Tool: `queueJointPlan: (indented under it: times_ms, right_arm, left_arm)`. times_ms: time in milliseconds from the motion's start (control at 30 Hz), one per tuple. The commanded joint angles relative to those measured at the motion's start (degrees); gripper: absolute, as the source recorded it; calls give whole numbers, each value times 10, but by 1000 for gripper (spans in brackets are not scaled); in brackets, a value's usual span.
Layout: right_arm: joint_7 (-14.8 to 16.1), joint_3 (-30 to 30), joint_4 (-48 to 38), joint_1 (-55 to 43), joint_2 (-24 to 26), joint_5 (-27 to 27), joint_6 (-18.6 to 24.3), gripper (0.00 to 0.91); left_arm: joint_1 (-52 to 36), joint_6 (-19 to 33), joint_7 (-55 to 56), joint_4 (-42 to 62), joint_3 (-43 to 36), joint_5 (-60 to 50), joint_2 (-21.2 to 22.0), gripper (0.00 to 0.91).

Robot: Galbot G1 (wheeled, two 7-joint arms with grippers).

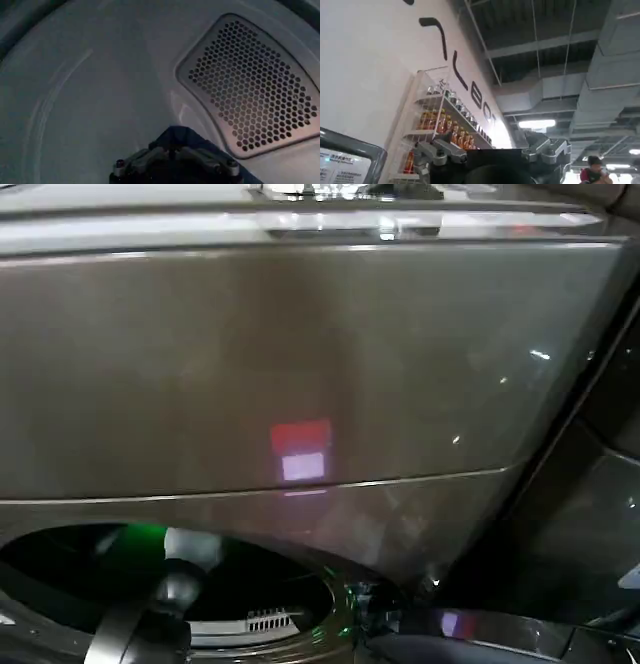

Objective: Grasp the clothes from the dryer.

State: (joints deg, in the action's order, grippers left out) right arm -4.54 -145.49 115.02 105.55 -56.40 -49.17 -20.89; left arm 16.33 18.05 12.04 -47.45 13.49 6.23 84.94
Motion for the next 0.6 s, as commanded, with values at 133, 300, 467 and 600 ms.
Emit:
queueJointPlan:
  times_ms: [133, 300, 467, 600]
  right_arm:
    - [0, -2, 1, -1, -2, -1, 5, 907]
    - [-2, -9, 1, 0, -2, -4, 3, 907]
    - [-2, -13, 1, 1, -1, -5, 1, 907]
    - [-1, -13, 1, 0, -1, -5, -1, 907]
  left_arm:
    - [-1, 1, 1, 0, 1, -2, -1, 0]
    - [0, 1, 1, 0, 1, -2, 0, 0]
    - [0, 1, 1, -1, 2, -3, 1, 0]
    - [-2, 1, 1, 0, 1, -3, 0, 0]
